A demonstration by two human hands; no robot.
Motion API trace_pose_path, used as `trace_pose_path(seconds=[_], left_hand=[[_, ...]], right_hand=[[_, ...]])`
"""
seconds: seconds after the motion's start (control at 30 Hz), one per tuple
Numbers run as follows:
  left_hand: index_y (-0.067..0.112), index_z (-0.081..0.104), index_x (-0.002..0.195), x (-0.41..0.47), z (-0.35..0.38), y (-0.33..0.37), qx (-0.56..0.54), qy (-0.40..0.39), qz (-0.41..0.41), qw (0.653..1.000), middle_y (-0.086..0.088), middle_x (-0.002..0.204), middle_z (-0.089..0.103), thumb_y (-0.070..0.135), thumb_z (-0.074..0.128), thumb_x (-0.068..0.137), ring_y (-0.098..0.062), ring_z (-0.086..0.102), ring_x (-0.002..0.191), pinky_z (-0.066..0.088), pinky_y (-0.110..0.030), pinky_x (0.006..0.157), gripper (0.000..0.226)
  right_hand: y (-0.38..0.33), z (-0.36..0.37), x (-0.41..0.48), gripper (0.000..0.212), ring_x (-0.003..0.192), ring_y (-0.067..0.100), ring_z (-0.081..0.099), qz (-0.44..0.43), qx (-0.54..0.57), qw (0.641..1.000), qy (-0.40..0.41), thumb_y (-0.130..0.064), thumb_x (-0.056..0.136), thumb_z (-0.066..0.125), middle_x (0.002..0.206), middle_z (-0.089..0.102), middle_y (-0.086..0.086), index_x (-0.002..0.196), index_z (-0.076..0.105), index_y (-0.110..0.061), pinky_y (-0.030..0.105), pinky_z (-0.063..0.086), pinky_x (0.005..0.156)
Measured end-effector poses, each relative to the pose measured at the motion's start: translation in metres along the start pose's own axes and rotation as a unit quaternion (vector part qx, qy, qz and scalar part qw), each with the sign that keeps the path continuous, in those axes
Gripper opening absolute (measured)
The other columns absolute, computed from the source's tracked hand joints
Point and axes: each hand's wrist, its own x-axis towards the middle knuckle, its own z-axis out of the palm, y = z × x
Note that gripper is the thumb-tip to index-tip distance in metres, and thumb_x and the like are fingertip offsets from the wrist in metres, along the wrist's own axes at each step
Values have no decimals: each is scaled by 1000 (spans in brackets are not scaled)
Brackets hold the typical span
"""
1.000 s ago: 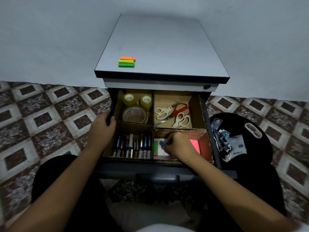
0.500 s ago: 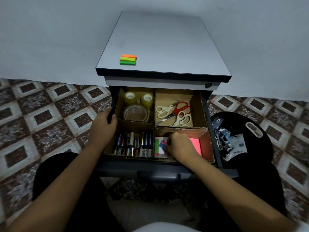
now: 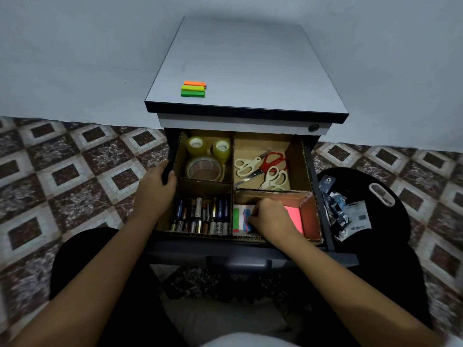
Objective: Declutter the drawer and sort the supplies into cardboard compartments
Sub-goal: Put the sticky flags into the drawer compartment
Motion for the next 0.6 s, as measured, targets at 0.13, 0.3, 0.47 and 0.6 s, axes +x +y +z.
trace_pose_path(seconds=[0.13, 0.3, 0.47, 0.6], left_hand=[[7, 45, 137, 0, 0, 1, 3, 1, 1, 1000, -16, 134, 51, 23, 45, 97, -29, 47, 124, 38, -35, 99, 43], [7, 45, 138, -1, 0, 1, -1, 1, 0, 1000, -16, 135, 51, 23, 45, 97, -29, 46, 125, 39, -35, 99, 43], [7, 45, 137, 0, 0, 1, -3, 0, 0, 1000, -16, 134, 51, 23, 45, 97, -29, 46, 125, 38, -34, 99, 43], [7, 46, 137, 0, 0, 0, -3, 0, 1, 1000, -16, 134, 52, 23, 45, 97, -29, 47, 124, 39, -35, 99, 42]], right_hand=[[-1, 1, 2, 13, 83, 32, 65, 13, 11, 1000, -8, -13, 83, 63, 87, 68, 19, 84, 69, -1, 24, 38, 61], [-4, 2, 5, 11, 82, 29, 66, 33, 35, 999, -22, -10, 81, 62, 85, 68, 18, 83, 69, -1, 23, 39, 60], [-3, 4, 7, 14, 79, 30, 67, 39, 72, 996, -29, -10, 81, 61, 83, 68, 20, 78, 69, 0, 22, 41, 61], [-3, 2, 5, 15, 80, 24, 66, 46, 100, 993, -33, -12, 82, 64, 87, 70, 17, 84, 72, 1, 20, 43, 60]])
